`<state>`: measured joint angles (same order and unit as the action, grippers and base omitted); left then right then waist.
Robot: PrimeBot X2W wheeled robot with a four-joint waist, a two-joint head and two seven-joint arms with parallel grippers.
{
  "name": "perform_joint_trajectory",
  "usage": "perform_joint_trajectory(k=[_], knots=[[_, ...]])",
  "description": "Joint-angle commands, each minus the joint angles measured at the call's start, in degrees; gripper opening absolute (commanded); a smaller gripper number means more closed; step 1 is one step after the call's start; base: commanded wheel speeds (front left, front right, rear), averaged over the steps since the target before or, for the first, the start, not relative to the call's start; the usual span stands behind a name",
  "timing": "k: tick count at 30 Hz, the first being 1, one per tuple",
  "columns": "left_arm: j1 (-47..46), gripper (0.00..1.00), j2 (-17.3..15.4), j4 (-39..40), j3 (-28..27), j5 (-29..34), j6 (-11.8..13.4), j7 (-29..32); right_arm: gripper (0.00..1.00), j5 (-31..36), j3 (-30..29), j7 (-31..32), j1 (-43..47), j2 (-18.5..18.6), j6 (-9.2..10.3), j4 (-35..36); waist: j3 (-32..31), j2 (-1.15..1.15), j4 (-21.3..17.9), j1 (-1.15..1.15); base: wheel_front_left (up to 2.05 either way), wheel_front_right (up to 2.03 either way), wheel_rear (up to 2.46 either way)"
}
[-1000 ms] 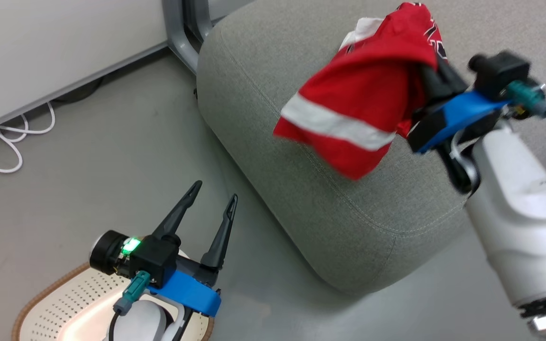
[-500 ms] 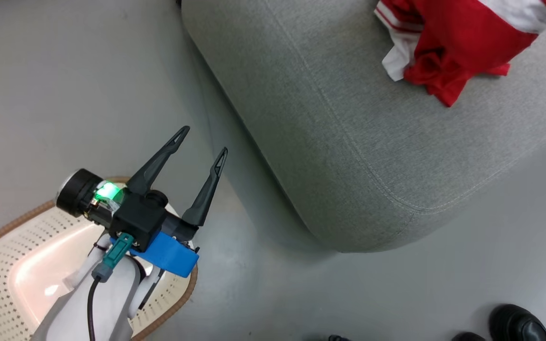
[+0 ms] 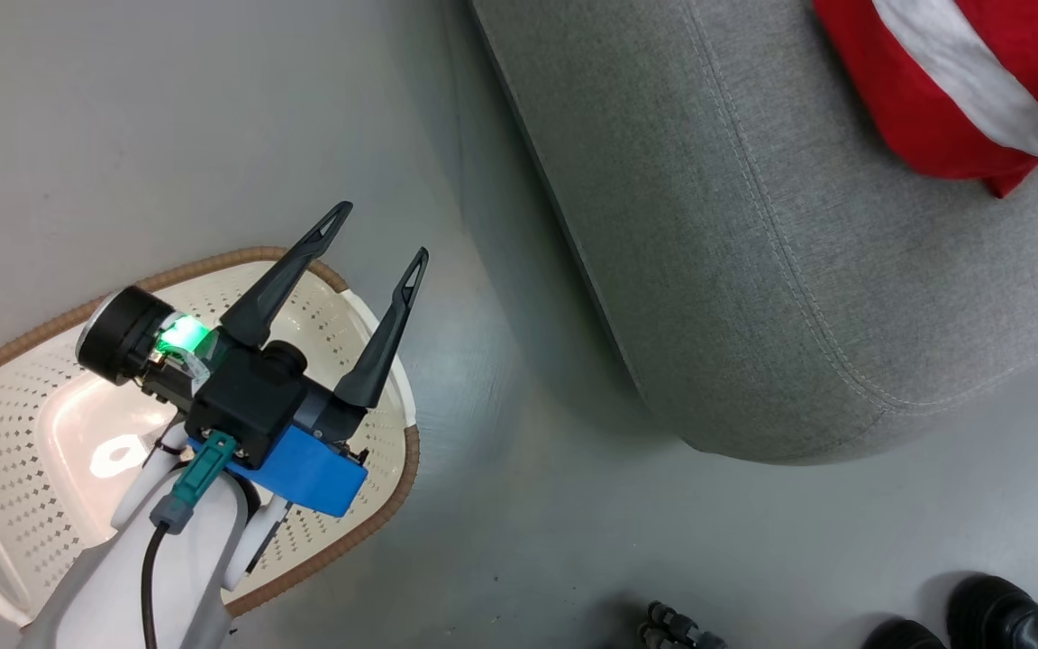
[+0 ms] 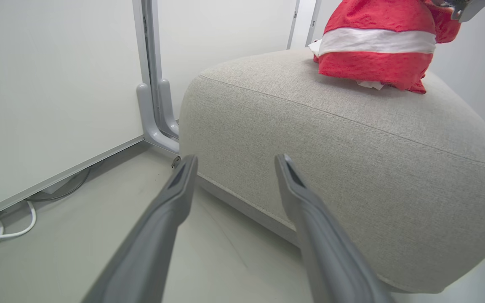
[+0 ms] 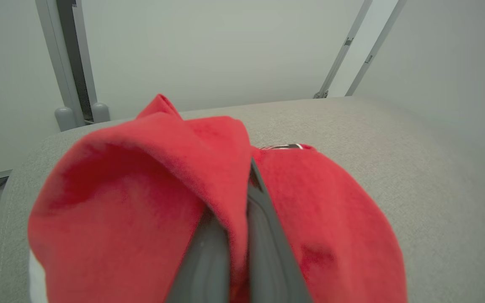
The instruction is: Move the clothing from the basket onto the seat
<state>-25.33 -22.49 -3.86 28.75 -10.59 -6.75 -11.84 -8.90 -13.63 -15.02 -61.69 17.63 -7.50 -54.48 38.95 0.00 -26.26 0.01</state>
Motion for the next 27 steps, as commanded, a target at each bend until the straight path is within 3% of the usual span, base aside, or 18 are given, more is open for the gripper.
perform_joint_trajectory(k=[1,11,13,14,15,27], knots=[[0.2,1.0,-0.5,0.6,-0.1,-0.2,0.3,0.0,0.0,1.0,-0.6,-0.2,0.7,-0.5,0.01,0.0,0.4,0.0,0.5,-0.01,0.0,0.0,0.0],[-0.2,1.0,-0.4,0.5,0.3,-0.4,0.9,-0.4,0.01,3.8,-2.4,-0.2,0.5,-1.0,0.01,-1.1,0.4,0.0,1.1,-0.01,0.0,0.0,0.0],[-0.3,1.0,-0.3,0.3,0.4,-0.6,1.0,-0.5,0.44,4.1,-2.4,-0.2,0.7,-1.0,0.0,-1.4,0.2,0.0,1.2,-0.01,0.0,0.0,0.0],[-0.4,1.0,-0.2,0.2,0.5,-0.6,1.0,-0.6,0.86,4.3,-2.4,-0.2,0.8,-1.1,0.01,-1.5,0.1,0.0,1.2,-0.01,0.0,0.0,0.0],[-0.4,1.0,-0.1,0.1,0.5,-0.7,1.0,-0.7,1.0,4.4,-2.3,-0.2,0.9,-1.2,0.01,-1.5,0.0,0.0,1.2,-0.01,0.0,0.0,0.0],[0.2,1.0,2.2,-2.7,1.1,-2.0,1.4,-2.6,1.0,3.0,3.1,-0.2,5.7,-0.8,0.01,1.9,-4.9,0.0,3.0,-0.01,0.0,0.0,0.0]])
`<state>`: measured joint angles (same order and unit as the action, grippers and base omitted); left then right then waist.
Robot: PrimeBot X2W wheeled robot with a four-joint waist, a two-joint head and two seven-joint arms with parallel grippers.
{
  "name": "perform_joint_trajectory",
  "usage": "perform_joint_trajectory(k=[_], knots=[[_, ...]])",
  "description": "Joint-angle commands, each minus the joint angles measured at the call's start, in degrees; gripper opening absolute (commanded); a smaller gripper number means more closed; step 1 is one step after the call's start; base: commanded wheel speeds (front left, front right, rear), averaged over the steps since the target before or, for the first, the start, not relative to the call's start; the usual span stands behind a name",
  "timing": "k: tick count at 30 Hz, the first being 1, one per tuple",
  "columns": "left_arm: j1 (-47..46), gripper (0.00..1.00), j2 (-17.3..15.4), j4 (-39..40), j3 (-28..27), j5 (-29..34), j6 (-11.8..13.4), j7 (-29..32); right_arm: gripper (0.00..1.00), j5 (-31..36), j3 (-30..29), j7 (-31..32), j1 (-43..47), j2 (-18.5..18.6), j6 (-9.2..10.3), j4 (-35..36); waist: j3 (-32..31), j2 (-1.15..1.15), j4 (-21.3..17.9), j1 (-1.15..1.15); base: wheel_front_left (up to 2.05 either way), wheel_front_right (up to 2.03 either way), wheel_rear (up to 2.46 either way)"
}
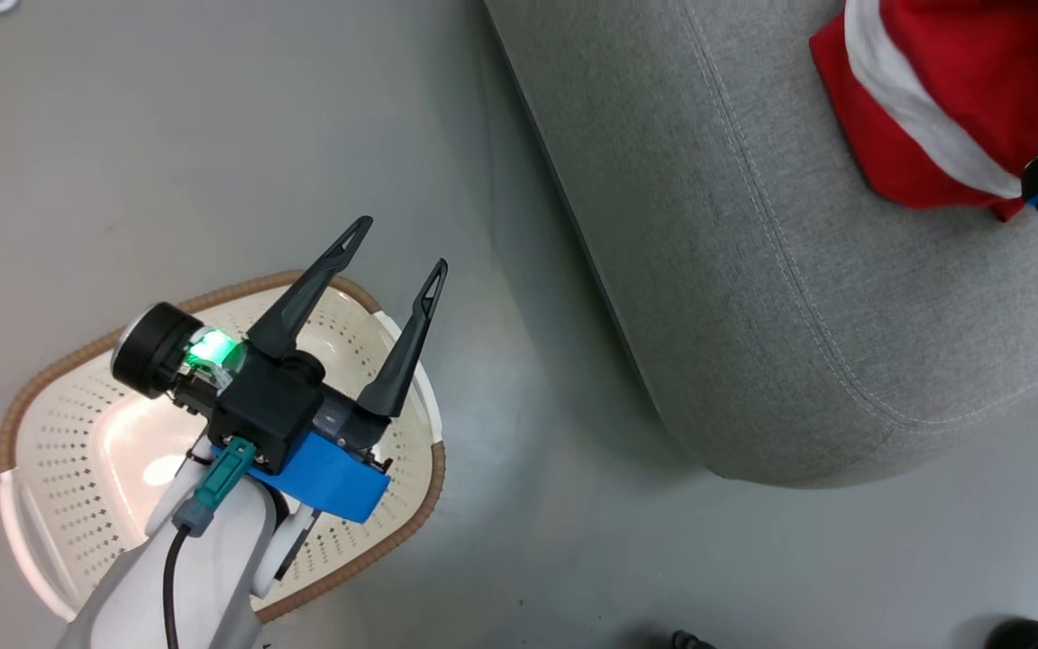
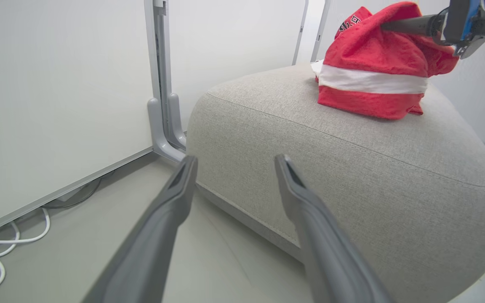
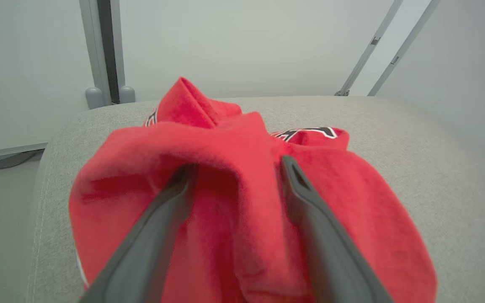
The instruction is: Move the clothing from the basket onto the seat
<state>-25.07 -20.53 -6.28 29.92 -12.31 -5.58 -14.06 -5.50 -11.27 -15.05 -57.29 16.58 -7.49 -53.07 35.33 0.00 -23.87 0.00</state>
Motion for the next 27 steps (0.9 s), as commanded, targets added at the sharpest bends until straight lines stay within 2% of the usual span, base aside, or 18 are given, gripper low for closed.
perform_joint_trajectory(k=[1,15,27], knots=[[0.1,1.0,0.5,-0.6,-0.1,-0.4,0.2,-0.6,1.0,-0.7,1.3,-0.2,2.0,0.6,0.0,0.8,-2.0,0.0,0.8,0.0,0.0,0.0,0.0],[4.2,1.0,5.7,-3.0,-1.7,-1.8,-0.3,-1.2,1.0,-3.6,8.2,-0.2,13.3,2.1,-0.01,5.4,-12.5,0.0,3.5,0.0,0.0,0.0,0.0],[11.3,1.0,10.1,-4.2,-7.7,-2.1,-1.1,-1.2,1.0,-3.6,10.9,-0.2,25.6,-0.5,0.0,14.0,-21.6,0.0,5.7,0.0,0.0,0.0,0.0]])
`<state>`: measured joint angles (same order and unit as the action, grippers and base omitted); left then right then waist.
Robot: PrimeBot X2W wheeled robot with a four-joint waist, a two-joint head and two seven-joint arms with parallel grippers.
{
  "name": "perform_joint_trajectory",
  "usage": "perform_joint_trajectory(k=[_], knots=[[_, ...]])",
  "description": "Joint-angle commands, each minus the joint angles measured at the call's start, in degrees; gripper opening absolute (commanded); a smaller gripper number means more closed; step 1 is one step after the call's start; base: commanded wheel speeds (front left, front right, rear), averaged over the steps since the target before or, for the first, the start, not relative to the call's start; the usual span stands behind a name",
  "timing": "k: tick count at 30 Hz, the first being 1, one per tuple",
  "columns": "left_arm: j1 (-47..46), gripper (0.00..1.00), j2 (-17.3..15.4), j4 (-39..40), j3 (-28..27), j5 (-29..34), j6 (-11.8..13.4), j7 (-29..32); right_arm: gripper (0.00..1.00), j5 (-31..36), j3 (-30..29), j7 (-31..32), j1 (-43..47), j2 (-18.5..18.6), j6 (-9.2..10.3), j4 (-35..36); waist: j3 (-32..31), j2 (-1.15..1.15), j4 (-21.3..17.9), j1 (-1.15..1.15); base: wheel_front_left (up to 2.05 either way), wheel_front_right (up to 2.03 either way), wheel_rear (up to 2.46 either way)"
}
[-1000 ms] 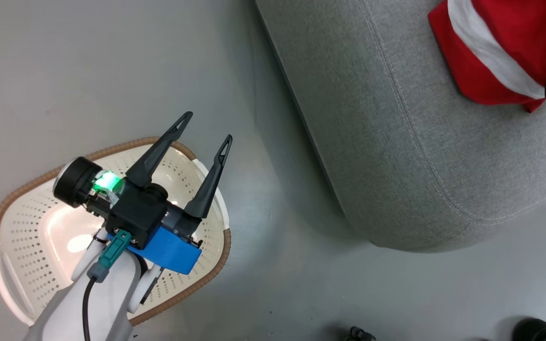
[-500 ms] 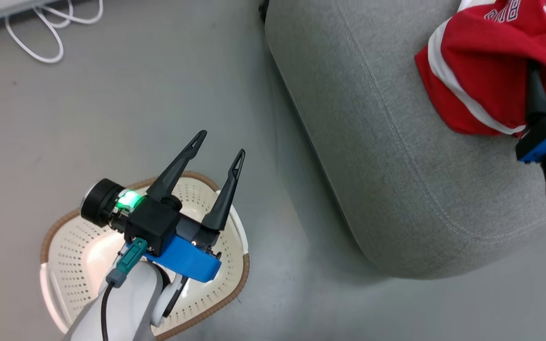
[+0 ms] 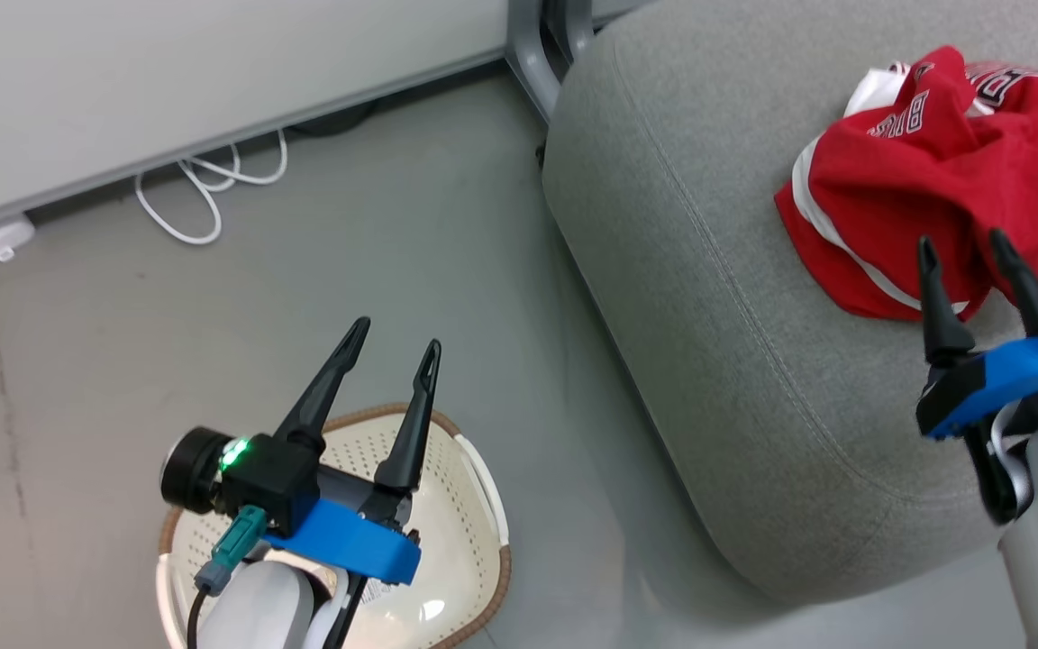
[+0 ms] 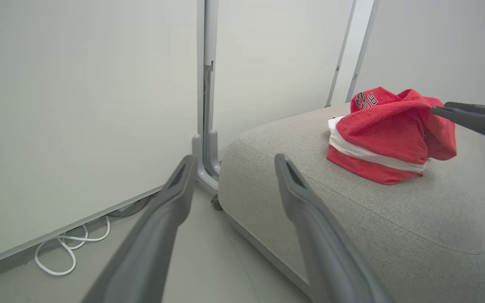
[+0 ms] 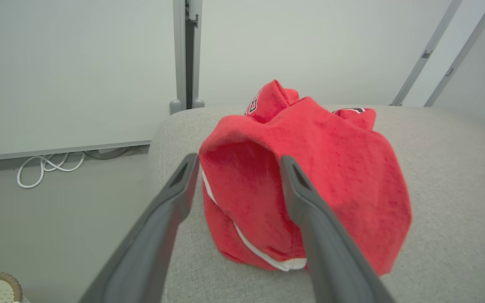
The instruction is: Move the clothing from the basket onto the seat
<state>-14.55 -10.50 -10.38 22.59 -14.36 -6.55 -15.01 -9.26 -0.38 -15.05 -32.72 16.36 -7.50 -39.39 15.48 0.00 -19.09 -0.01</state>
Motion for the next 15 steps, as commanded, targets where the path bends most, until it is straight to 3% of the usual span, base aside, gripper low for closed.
perform_joint_trajectory(k=[1,15], knots=[[1.3,1.0,0.6,-0.3,-0.9,-0.1,-0.3,-0.3,1.0,0.2,-0.1,-0.2,2.2,-0.7,0.01,1.3,-2.7,0.0,1.4,0.01,0.0,0.0,0.0],[10.5,1.0,4.7,-2.7,-9.5,1.1,-0.8,-0.2,1.0,4.7,-3.4,3.5,19.8,-8.1,0.01,19.1,-13.6,0.0,10.3,0.01,0.0,0.0,0.0]])
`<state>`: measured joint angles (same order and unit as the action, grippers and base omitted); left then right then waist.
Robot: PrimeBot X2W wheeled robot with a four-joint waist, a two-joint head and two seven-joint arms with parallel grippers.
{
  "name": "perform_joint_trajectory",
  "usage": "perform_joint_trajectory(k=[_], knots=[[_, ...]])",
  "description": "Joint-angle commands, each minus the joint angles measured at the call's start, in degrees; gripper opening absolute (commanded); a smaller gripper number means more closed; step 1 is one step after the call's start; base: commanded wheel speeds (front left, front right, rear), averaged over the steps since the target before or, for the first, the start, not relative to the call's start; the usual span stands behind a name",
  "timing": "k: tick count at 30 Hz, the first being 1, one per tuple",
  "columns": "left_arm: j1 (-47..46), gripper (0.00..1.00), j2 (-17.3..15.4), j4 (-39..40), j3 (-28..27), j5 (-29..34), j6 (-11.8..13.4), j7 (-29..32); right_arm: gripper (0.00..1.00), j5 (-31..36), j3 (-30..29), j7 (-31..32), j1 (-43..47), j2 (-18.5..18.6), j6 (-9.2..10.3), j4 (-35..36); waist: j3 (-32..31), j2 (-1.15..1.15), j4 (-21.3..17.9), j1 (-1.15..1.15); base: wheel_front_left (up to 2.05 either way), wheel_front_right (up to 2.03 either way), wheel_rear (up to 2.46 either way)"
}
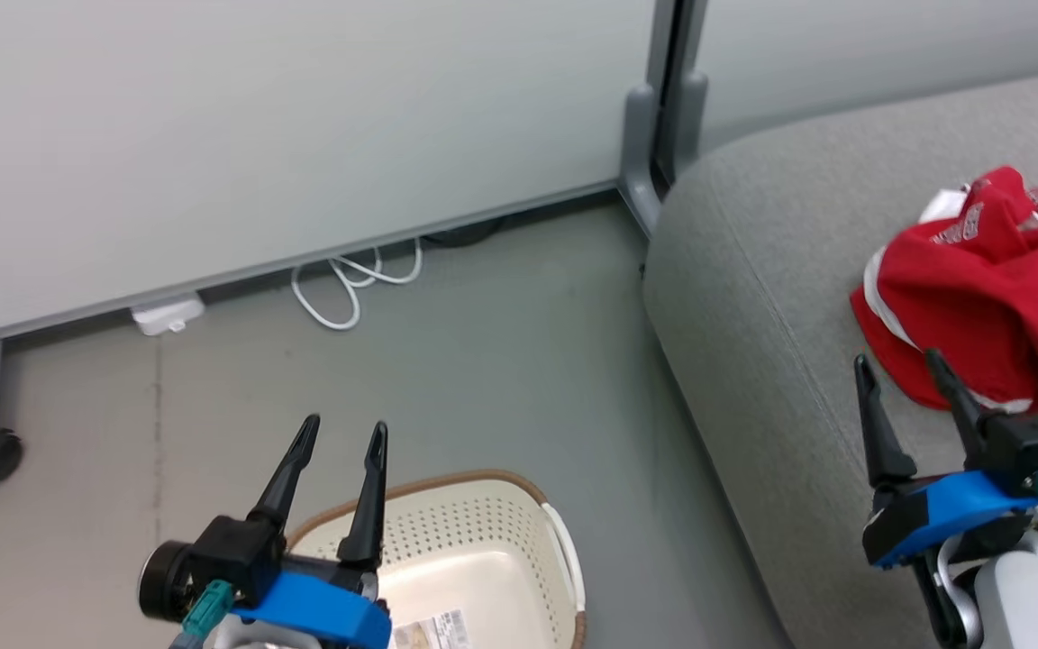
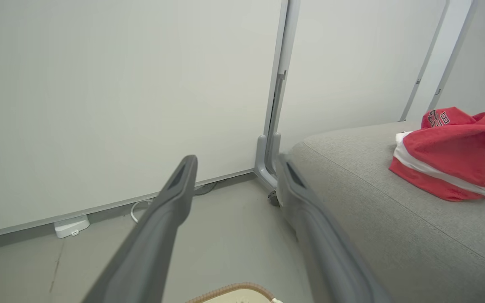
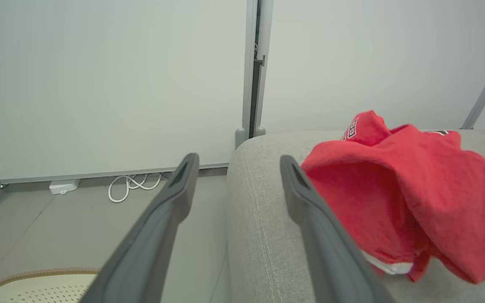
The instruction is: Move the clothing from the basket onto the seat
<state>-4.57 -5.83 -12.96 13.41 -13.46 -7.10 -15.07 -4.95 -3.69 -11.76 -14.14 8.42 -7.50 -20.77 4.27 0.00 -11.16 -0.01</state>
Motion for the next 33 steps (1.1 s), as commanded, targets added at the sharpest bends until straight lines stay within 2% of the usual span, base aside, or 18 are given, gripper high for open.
perform_joint_trajectory(k=[1,8,17,33], knots=[[1.1,1.0,0.1,-0.5,-0.9,0.5,-0.3,-0.2,1.0,0.7,0.0,0.7,2.2,-0.5,0.0,1.7,-3.0,0.0,2.9,0.01,0.0,0.0,0.0],[2.9,1.0,0.8,-2.4,-4.1,0.9,-0.4,-0.2,1.0,1.4,-0.1,3.0,7.8,-2.9,0.0,7.9,-4.9,0.0,6.7,0.01,0.0,0.0,0.0],[2.4,1.0,1.2,-5.7,-7.6,2.0,-0.3,-0.2,1.0,1.9,-0.3,4.0,12.3,-4.6,0.0,10.7,-5.6,0.0,10.9,0.01,0.0,0.0,0.0],[1.9,1.0,1.2,-7.8,-10.9,2.9,-0.5,-0.2,1.0,2.0,-0.2,4.6,13.3,-5.4,0.0,11.3,-5.5,0.0,12.3,0.01,0.0,0.0,0.0]])
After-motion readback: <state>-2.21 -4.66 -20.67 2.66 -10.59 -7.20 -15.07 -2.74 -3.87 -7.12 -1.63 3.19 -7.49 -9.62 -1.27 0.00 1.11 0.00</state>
